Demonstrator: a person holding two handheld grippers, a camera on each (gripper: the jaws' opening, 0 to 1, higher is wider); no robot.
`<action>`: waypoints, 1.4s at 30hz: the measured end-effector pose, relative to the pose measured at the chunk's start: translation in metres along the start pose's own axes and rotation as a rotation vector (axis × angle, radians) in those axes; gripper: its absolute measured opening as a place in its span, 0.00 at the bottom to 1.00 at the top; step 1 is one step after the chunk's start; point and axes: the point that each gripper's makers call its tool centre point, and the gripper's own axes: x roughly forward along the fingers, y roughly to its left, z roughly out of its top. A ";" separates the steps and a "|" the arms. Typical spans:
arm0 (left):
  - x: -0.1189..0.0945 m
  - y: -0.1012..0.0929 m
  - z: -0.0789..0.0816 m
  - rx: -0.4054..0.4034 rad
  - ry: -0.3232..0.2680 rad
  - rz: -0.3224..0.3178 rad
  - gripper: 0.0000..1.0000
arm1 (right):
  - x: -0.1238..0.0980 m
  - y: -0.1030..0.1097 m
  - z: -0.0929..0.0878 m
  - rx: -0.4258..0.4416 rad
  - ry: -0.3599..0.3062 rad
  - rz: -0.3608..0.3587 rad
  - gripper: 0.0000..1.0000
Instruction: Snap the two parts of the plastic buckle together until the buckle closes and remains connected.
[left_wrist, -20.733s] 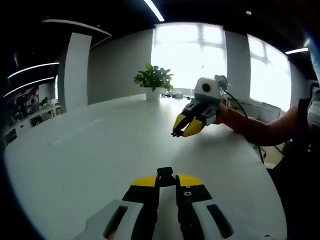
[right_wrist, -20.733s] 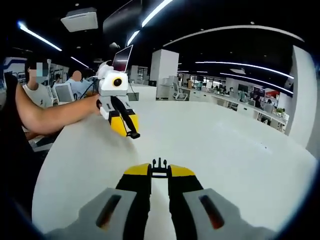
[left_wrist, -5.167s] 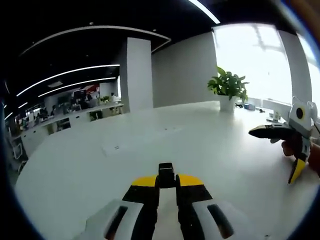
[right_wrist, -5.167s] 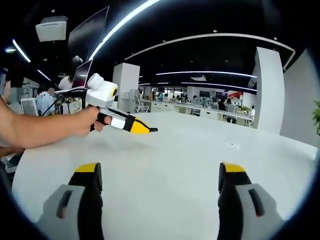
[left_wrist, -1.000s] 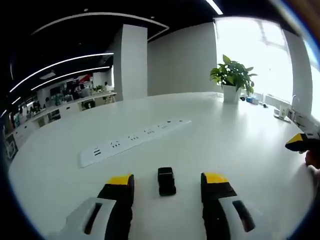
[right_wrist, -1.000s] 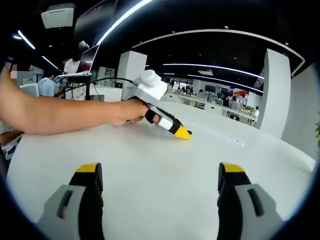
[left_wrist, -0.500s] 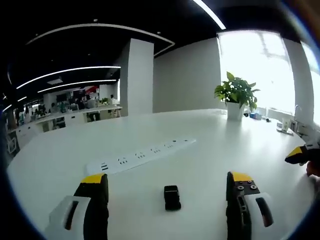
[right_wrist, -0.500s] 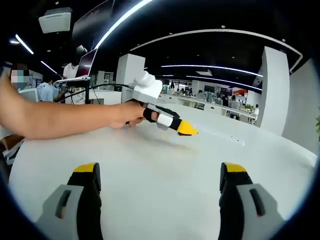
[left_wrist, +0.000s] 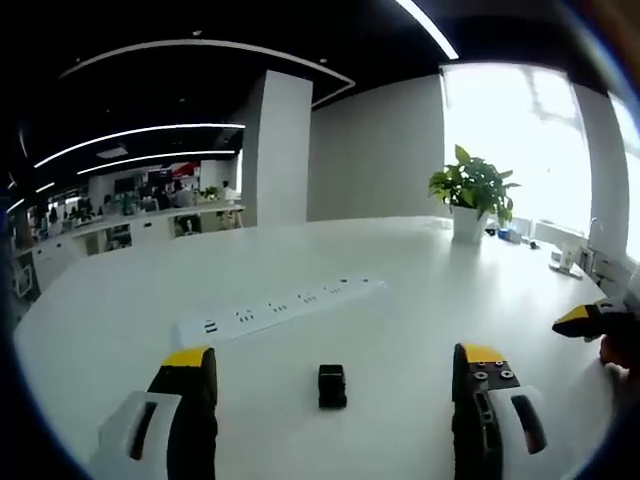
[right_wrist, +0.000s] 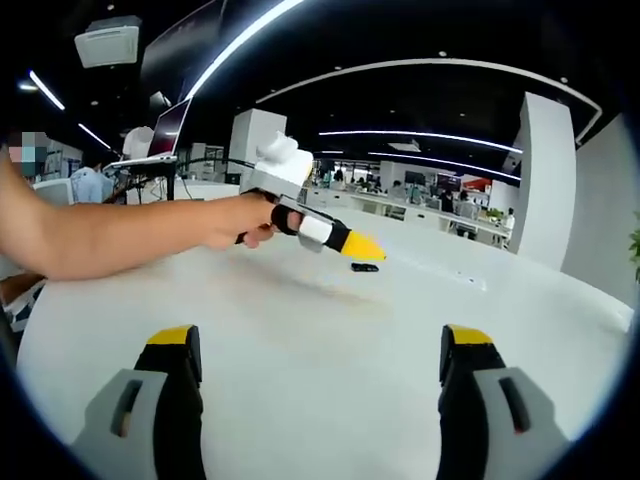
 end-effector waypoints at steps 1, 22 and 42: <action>-0.003 -0.002 0.001 -0.003 -0.003 -0.001 1.00 | 0.000 0.000 0.000 -0.002 0.002 -0.001 1.00; -0.053 -0.025 0.000 0.143 -0.060 0.022 1.00 | -0.004 -0.004 0.006 -0.044 -0.024 -0.024 1.00; -0.089 -0.042 -0.011 0.177 -0.062 -0.008 1.00 | -0.004 0.002 0.022 -0.021 -0.112 0.038 1.00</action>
